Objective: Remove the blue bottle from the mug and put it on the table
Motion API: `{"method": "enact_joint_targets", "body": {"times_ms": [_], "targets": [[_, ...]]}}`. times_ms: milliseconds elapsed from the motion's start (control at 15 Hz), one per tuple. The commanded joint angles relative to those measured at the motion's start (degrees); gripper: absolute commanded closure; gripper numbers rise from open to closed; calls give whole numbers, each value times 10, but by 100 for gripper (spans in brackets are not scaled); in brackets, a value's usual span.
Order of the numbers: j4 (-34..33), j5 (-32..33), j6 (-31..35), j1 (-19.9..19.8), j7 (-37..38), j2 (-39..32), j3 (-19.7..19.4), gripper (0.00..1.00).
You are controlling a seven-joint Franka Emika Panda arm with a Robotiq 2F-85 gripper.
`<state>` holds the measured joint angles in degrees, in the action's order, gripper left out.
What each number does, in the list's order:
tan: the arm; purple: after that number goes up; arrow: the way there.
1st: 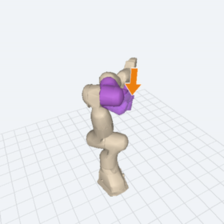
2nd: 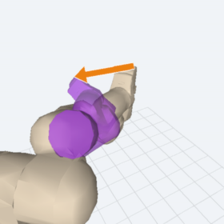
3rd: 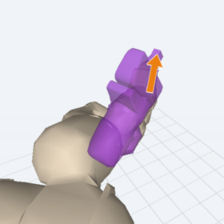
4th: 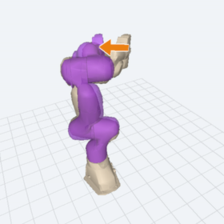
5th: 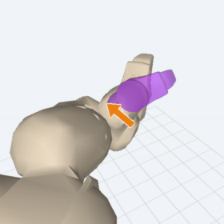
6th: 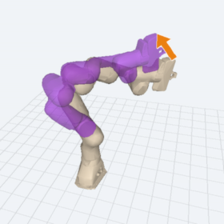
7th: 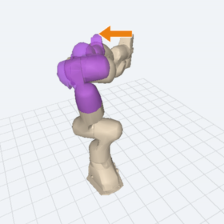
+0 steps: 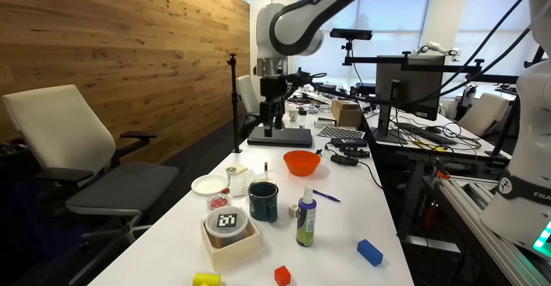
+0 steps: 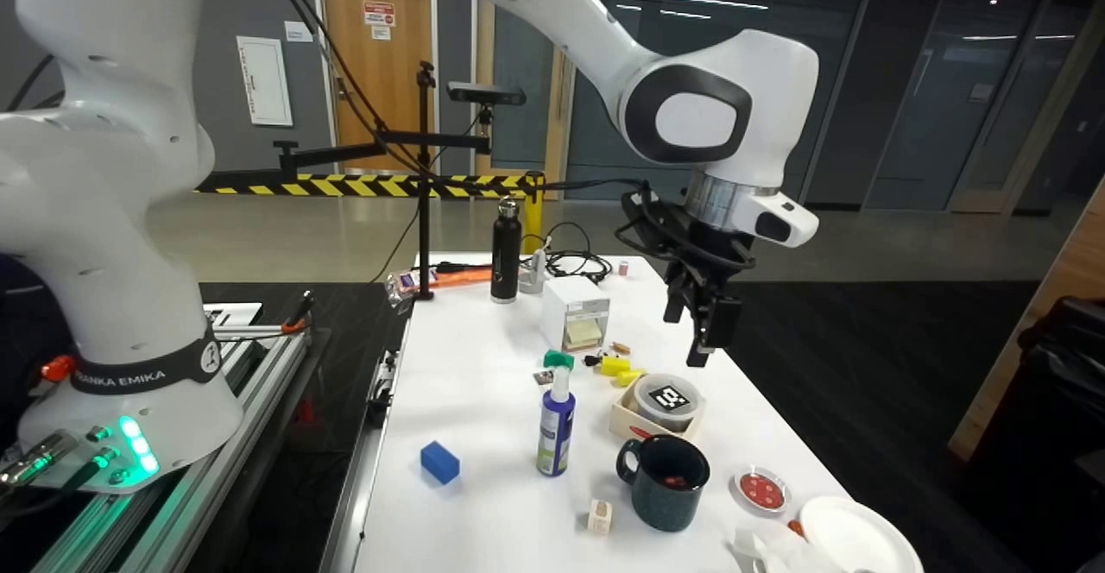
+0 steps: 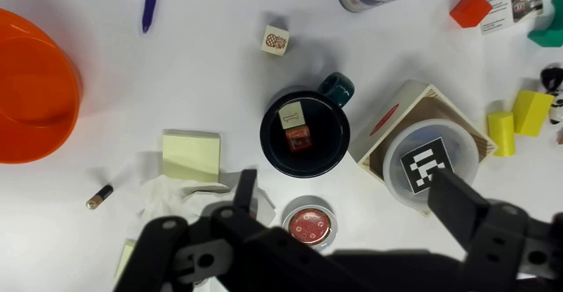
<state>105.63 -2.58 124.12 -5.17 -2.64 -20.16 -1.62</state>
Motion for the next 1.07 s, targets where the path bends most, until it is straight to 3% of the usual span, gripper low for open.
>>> {"method": "enact_joint_targets", "body": {"times_ms": [0, 67, 1000], "targets": [[43, -26, -27, -9, -19, 64, -1, 0], [9, -7, -19, -2, -5, 26, -5, 0], [10, -6, -20, -1, -5, 24, -5, 0]]}}
